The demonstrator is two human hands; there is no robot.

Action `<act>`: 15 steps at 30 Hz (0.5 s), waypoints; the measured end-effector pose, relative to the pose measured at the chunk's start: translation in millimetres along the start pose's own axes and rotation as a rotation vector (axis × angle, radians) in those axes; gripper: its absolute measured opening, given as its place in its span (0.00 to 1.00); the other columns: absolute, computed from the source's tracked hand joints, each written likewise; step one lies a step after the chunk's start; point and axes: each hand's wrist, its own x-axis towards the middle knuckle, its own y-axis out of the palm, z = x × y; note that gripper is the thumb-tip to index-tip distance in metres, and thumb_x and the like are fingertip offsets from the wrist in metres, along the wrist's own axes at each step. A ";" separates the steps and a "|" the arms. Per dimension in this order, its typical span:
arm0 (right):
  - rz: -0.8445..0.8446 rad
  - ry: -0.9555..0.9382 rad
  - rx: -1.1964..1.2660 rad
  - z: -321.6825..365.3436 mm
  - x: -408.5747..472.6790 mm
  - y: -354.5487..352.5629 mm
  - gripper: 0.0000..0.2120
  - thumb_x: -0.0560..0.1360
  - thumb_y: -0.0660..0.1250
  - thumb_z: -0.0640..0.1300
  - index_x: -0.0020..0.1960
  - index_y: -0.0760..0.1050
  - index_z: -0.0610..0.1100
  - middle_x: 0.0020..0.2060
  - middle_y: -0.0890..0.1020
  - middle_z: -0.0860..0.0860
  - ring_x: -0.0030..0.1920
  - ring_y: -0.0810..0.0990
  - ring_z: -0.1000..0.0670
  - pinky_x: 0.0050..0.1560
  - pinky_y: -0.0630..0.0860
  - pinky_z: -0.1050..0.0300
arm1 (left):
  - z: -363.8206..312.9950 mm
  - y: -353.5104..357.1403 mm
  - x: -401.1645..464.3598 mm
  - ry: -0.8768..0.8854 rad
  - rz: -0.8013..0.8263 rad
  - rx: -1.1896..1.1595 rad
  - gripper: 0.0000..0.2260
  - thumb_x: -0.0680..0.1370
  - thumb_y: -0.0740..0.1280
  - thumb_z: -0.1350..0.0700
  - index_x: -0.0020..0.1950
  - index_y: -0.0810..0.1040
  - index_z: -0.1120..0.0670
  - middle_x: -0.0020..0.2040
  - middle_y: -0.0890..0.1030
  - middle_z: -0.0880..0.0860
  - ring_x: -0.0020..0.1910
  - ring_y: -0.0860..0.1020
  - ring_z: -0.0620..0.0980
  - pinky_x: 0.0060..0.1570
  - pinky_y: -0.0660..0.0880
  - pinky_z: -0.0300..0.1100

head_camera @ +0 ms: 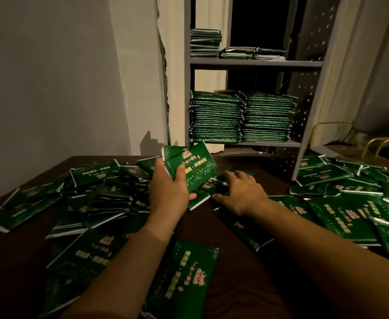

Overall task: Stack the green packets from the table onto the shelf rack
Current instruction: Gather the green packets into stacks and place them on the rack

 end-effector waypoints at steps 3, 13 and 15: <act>0.066 0.028 -0.024 -2.3 13.4 3.1 0.40 0.73 0.63 0.71 0.79 0.55 0.57 0.79 0.59 0.45 0.77 0.59 0.39 0.74 0.62 0.40 | 4.5 1.8 -1.2 0.007 -0.011 0.055 0.08 0.83 0.64 0.54 0.62 0.69 0.50 0.56 0.76 0.49 0.49 0.81 0.50 0.34 0.83 0.44; -0.234 -0.328 -0.361 -12.1 -23.9 -26.4 0.17 0.79 0.62 0.40 0.67 0.71 0.49 0.55 0.80 0.46 0.53 0.81 0.42 0.48 0.78 0.48 | 6.2 -1.1 -2.4 0.147 -0.080 0.134 0.05 0.84 0.63 0.55 0.57 0.68 0.49 0.48 0.75 0.42 0.44 0.80 0.44 0.40 0.84 0.51; -0.359 -0.390 -0.225 -26.6 -40.0 -30.1 0.15 0.78 0.64 0.41 0.64 0.73 0.51 0.55 0.80 0.51 0.53 0.80 0.46 0.47 0.78 0.51 | 3.7 -1.6 -3.5 0.170 -0.095 0.119 0.06 0.83 0.64 0.57 0.57 0.68 0.49 0.47 0.75 0.40 0.44 0.79 0.41 0.41 0.83 0.49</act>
